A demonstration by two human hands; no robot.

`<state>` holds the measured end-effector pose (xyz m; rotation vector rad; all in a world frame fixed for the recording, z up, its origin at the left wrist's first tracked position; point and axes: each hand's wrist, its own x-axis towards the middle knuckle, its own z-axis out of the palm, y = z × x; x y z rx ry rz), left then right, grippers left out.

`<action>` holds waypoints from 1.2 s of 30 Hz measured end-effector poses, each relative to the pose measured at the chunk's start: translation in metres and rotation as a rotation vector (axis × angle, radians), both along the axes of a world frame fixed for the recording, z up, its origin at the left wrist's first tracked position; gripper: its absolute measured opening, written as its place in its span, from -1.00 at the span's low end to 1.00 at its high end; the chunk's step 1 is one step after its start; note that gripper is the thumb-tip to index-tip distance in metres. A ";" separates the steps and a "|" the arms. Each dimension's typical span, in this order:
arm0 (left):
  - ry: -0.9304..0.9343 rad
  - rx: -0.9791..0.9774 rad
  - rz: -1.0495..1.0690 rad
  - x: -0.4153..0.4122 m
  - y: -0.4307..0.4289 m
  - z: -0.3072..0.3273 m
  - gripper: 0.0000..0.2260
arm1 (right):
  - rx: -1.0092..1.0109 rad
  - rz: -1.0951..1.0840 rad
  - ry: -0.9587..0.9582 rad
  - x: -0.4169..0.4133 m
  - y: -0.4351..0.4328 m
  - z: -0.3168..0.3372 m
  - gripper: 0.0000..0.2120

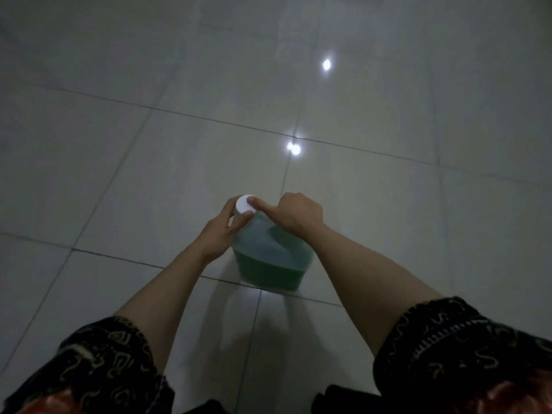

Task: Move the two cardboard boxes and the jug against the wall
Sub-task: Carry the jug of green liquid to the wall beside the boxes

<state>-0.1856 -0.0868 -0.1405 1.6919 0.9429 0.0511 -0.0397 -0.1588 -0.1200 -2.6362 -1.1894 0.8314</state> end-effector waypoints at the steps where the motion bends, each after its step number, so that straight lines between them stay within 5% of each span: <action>1: 0.002 -0.024 -0.039 0.011 -0.011 0.011 -0.58 | -0.013 -0.031 0.011 0.010 -0.016 0.012 -0.31; 19: -0.057 0.057 -0.542 0.268 -0.217 0.234 -0.55 | 0.107 -0.605 -0.057 0.196 -0.296 0.219 -0.34; 25: -0.077 0.072 -0.723 0.400 -0.276 0.245 -0.58 | 0.033 -0.847 -0.202 0.300 -0.357 0.240 -0.37; 31: -0.088 0.097 -0.940 0.524 -0.332 0.253 -0.58 | 0.042 -1.136 -0.134 0.393 -0.418 0.238 -0.35; 36: -0.115 0.076 -1.070 0.641 -0.391 0.252 -0.57 | 0.197 -1.312 -0.140 0.484 -0.478 0.231 -0.38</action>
